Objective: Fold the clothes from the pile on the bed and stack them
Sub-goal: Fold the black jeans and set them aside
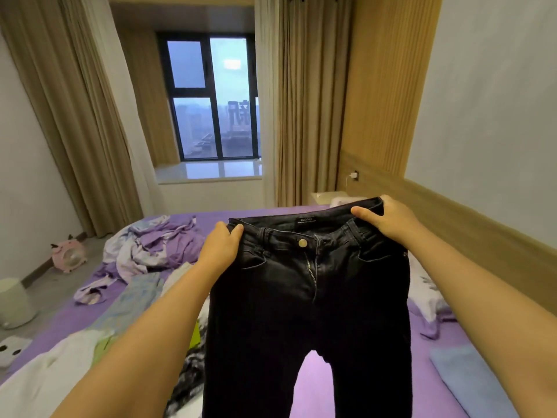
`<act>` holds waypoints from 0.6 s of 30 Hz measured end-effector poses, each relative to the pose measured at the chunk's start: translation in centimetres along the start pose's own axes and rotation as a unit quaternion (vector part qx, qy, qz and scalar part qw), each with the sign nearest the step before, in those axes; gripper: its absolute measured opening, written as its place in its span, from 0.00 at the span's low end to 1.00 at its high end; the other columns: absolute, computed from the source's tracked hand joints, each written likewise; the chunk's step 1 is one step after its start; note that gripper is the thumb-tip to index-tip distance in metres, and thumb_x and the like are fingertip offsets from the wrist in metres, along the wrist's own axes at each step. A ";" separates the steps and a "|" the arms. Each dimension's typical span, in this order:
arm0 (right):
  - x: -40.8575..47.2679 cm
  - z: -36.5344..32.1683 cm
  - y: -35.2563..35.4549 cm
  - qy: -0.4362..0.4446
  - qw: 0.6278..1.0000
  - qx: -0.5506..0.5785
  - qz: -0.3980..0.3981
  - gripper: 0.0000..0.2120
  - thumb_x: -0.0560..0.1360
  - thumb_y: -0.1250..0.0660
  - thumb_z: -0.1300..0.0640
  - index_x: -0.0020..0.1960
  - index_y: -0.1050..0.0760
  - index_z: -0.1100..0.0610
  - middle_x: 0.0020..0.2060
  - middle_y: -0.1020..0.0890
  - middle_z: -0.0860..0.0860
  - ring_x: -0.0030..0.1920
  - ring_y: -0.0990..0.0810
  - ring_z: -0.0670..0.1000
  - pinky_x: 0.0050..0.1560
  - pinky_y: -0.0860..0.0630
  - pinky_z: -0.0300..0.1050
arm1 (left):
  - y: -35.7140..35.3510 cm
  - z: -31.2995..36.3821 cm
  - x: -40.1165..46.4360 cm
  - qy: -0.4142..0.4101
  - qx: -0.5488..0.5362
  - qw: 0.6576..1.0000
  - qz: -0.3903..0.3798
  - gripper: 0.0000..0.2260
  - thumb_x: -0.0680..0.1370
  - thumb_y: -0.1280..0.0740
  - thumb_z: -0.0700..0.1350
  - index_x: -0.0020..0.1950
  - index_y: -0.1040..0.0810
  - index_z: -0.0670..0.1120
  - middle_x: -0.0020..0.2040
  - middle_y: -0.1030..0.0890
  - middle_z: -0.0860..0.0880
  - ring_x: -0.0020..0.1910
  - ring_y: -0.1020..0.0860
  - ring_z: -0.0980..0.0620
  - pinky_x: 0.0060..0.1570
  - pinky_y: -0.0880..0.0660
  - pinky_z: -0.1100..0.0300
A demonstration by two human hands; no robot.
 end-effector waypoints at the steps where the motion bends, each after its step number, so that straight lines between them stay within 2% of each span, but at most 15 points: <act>1: 0.4 1.7 -1.1 -0.001 1.000 0.015 -0.027 0.36 0.63 0.35 0.28 0.54 0.28 0.57 0.47 0.21 0.51 0.48 0.23 0.53 0.41 0.29 0.44 | -1.4 -0.6 0.1 0.013 0.009 1.000 -0.002 0.19 0.82 0.43 0.53 0.60 0.32 0.37 0.62 0.26 0.35 0.56 0.27 0.39 0.47 0.35 0.53; 3: 1.2 4.7 -3.4 -0.009 0.995 0.044 -0.084 0.35 0.66 0.30 0.34 0.60 0.30 0.58 0.53 0.22 0.52 0.54 0.24 0.54 0.51 0.26 0.49 | -3.9 -1.9 0.5 0.037 0.023 0.999 -0.007 0.18 0.82 0.43 0.53 0.57 0.32 0.36 0.59 0.25 0.35 0.54 0.27 0.39 0.46 0.35 0.53; 4: 1.4 6.1 -4.4 -0.019 0.992 0.057 -0.112 0.33 0.66 0.28 0.36 0.61 0.31 0.57 0.53 0.23 0.50 0.54 0.24 0.52 0.53 0.26 0.48 | -4.9 -2.5 0.7 0.047 0.032 0.998 -0.010 0.19 0.82 0.43 0.53 0.58 0.32 0.36 0.59 0.25 0.35 0.55 0.26 0.38 0.45 0.36 0.53; 6: 2.0 8.3 -6.7 -0.035 0.980 0.099 -0.167 0.23 0.68 0.26 0.43 0.56 0.29 0.52 0.50 0.21 0.44 0.51 0.22 0.49 0.46 0.25 0.40 | -6.5 -3.5 1.2 0.060 0.061 0.996 -0.010 0.19 0.82 0.43 0.52 0.57 0.32 0.35 0.58 0.25 0.35 0.57 0.26 0.37 0.44 0.38 0.54; 8: 2.4 10.3 -8.9 -0.044 0.971 0.126 -0.198 0.15 0.71 0.26 0.48 0.54 0.24 0.50 0.48 0.18 0.45 0.51 0.19 0.50 0.47 0.24 0.40 | -8.1 -4.5 1.9 0.067 0.078 0.995 -0.014 0.17 0.82 0.43 0.51 0.55 0.31 0.35 0.57 0.24 0.34 0.56 0.26 0.37 0.43 0.37 0.53; 10: 2.7 12.4 -11.1 -0.075 0.968 0.134 -0.197 0.16 0.73 0.28 0.50 0.58 0.25 0.53 0.52 0.19 0.48 0.52 0.21 0.51 0.51 0.26 0.46 | -10.0 -5.7 2.6 0.079 0.067 0.994 -0.033 0.18 0.82 0.42 0.50 0.56 0.29 0.33 0.57 0.23 0.33 0.56 0.25 0.36 0.49 0.33 0.50; 13: 2.9 14.9 -14.3 -0.097 0.969 0.108 -0.200 0.16 0.76 0.31 0.51 0.60 0.27 0.56 0.53 0.22 0.51 0.51 0.24 0.52 0.50 0.30 0.46 | -12.8 -8.0 3.6 0.112 0.070 0.990 -0.058 0.20 0.82 0.42 0.50 0.62 0.30 0.33 0.61 0.25 0.34 0.60 0.27 0.36 0.57 0.32 0.50; 18: 2.8 18.9 -20.1 -0.144 0.958 0.078 -0.237 0.18 0.76 0.32 0.49 0.61 0.28 0.55 0.54 0.22 0.50 0.54 0.24 0.52 0.51 0.29 0.46 | -17.9 -13.4 5.9 0.160 0.104 0.972 -0.135 0.23 0.83 0.44 0.52 0.67 0.34 0.34 0.65 0.27 0.34 0.64 0.28 0.37 0.58 0.32 0.50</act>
Point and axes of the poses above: each hand's wrist, its own x-axis towards the middle knuckle, its own y-axis out of the back of the hand, z = x × y, the point moved 5 cm from there along x, towards the middle knuckle
